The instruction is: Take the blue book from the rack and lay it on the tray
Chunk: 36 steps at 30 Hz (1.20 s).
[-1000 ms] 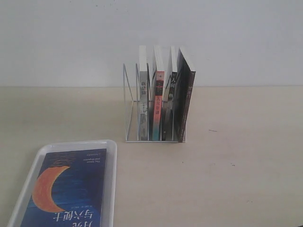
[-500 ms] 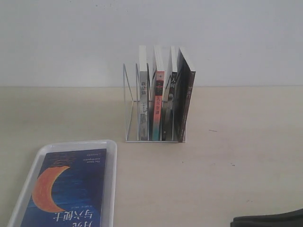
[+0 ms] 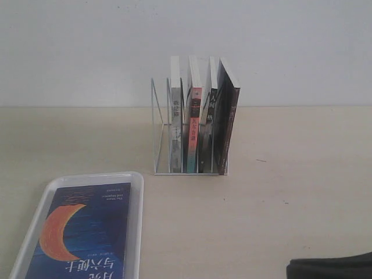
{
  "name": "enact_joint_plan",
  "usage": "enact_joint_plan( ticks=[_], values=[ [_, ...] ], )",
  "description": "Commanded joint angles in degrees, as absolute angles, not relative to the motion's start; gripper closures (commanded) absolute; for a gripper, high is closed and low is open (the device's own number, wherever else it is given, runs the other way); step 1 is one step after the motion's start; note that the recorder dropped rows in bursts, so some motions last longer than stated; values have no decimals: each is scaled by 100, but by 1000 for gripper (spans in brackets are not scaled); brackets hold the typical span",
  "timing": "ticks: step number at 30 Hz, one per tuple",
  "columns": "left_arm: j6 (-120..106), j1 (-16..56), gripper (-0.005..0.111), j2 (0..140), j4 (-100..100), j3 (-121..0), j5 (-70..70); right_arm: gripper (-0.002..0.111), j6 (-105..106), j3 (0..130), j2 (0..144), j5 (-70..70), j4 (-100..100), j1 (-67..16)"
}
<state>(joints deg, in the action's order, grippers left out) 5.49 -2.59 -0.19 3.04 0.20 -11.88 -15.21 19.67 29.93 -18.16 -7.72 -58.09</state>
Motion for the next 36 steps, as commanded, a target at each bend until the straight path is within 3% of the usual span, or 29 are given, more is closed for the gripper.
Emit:
enact_joint_plan(
  ticks=[1, 7, 15, 23, 36],
  values=[
    [592, -278, 103, 0, 363, 0, -1147, 108, -1470, 1315, 2274, -1143, -700, -4783],
    [592, -278, 103, 0, 363, 0, -1147, 108, -1744, 658, 727, -1054, -723, -2871],
    [592, -278, 103, 0, 363, 0, -1147, 108, -1994, 392, 51, -1231, -922, -1446],
    [592, -278, 103, 0, 363, 0, -1147, 108, -1119, 0, 0, -810, -988, -1158],
    [592, -278, 103, 0, 363, 0, -1147, 108, -75, 0, 0, -1752, -977, -1158]
  ],
)
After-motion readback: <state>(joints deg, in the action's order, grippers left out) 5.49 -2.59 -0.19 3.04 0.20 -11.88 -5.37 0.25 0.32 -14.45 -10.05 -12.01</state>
